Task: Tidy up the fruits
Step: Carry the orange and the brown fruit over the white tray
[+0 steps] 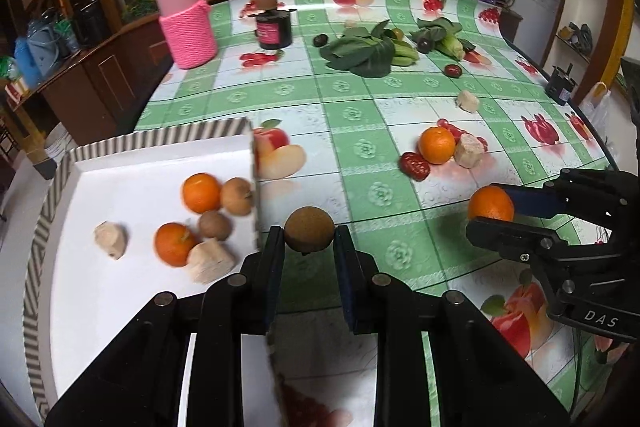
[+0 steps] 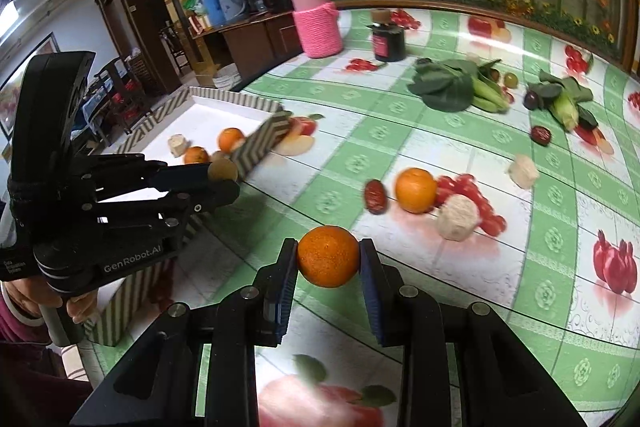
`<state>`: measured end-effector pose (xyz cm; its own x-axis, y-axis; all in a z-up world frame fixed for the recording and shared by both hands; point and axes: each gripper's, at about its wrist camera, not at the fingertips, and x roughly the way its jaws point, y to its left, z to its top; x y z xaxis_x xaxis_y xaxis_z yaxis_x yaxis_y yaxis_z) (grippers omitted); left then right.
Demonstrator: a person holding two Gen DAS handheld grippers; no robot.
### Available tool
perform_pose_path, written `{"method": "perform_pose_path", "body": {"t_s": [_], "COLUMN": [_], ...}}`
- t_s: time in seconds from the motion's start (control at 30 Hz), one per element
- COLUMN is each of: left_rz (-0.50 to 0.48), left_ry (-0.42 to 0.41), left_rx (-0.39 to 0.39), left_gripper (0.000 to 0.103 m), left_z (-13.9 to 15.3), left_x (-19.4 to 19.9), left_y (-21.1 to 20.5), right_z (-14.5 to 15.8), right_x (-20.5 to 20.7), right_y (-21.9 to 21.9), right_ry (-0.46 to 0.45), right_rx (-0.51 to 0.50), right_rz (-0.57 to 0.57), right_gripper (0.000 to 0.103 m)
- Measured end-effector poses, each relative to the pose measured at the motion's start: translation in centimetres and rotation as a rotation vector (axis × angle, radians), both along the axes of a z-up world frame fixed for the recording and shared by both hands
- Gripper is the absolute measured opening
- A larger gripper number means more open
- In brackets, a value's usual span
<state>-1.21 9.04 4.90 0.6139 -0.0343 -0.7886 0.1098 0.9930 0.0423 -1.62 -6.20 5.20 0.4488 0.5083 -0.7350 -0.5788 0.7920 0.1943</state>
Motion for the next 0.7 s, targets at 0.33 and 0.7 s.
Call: {"method": "perform_pose_path", "body": {"t_s": [0.33, 0.7], "left_rz": [0.073, 0.159], "left_ry": [-0.018, -0.02], "left_rx": [0.001, 0.008], "left_gripper": [0.022, 0.022], "left_z": [0.4, 0.2], "left_x": [-1.3, -2.3], "left_y": [3.6, 8.2], "right_z": [1.0, 1.3], "right_x": [-0.9, -1.4], "right_y": [4.2, 8.9], "right_ry": [-0.016, -0.022], "right_rx": [-0.003, -0.012], "right_rz": [0.07, 0.154], "right_gripper": [0.031, 0.031]}}
